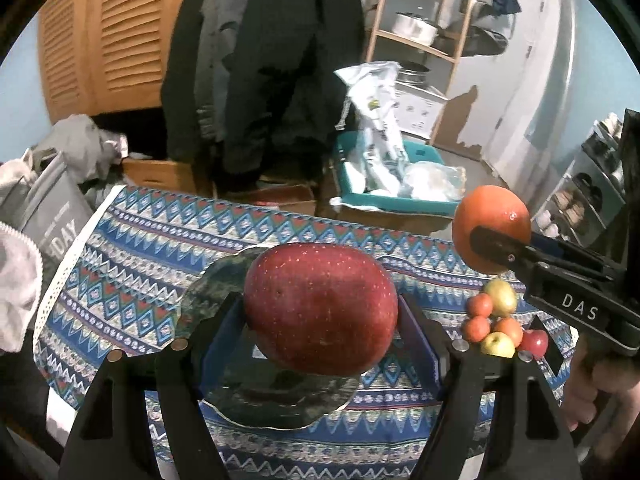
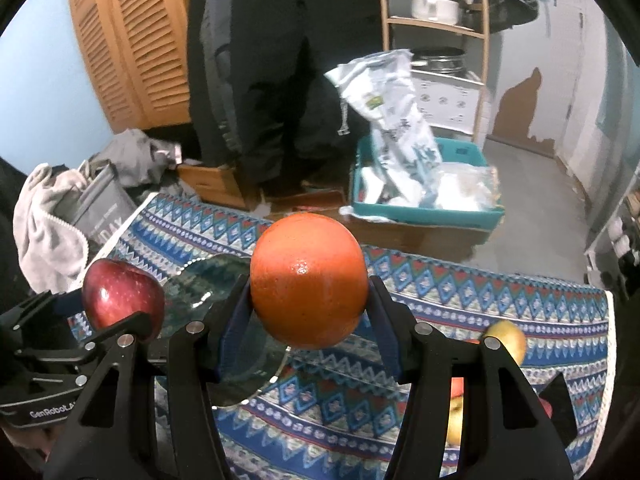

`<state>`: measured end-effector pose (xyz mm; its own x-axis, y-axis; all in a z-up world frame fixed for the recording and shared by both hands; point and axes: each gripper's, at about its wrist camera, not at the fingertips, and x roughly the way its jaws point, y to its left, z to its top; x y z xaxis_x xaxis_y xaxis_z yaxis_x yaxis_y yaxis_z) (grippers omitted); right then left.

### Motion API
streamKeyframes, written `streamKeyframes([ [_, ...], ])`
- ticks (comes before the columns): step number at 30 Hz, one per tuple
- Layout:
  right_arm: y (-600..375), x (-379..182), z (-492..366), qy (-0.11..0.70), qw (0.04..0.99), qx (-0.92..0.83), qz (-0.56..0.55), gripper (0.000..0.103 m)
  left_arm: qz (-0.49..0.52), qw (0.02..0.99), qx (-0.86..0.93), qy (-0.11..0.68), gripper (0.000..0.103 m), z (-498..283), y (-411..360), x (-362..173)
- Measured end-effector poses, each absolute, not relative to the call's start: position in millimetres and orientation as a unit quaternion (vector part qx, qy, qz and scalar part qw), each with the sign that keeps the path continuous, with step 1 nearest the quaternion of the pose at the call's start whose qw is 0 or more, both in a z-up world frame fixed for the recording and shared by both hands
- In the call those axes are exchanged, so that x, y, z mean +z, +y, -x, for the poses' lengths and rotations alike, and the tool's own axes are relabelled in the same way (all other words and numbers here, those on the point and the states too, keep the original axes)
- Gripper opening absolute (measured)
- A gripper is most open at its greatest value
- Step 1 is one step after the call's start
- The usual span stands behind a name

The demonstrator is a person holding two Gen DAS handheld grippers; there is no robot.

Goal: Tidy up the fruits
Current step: 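Lift the red apple with the left tool while the right tool carries the orange toward the glass bowl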

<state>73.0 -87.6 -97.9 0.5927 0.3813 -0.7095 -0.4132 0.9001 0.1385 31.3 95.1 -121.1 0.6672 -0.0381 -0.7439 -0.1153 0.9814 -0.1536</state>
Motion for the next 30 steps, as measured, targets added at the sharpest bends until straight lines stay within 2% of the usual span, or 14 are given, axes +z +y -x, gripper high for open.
streamKeyframes([
  [18, -8.7, -137.9, -95.5, 0.437, 0.859, 0.265, 0.032, 0.056, 0.114, 0.886, 0.066, 0.444, 0.078, -34.9, 153.2, -166.3],
  [30, 15.2, -202.9, -107.8, 0.503, 0.82, 0.269, 0.055, 0.056, 0.123, 0.849, 0.08, 0.507, 0.078, -54.6, 162.3, -226.0],
])
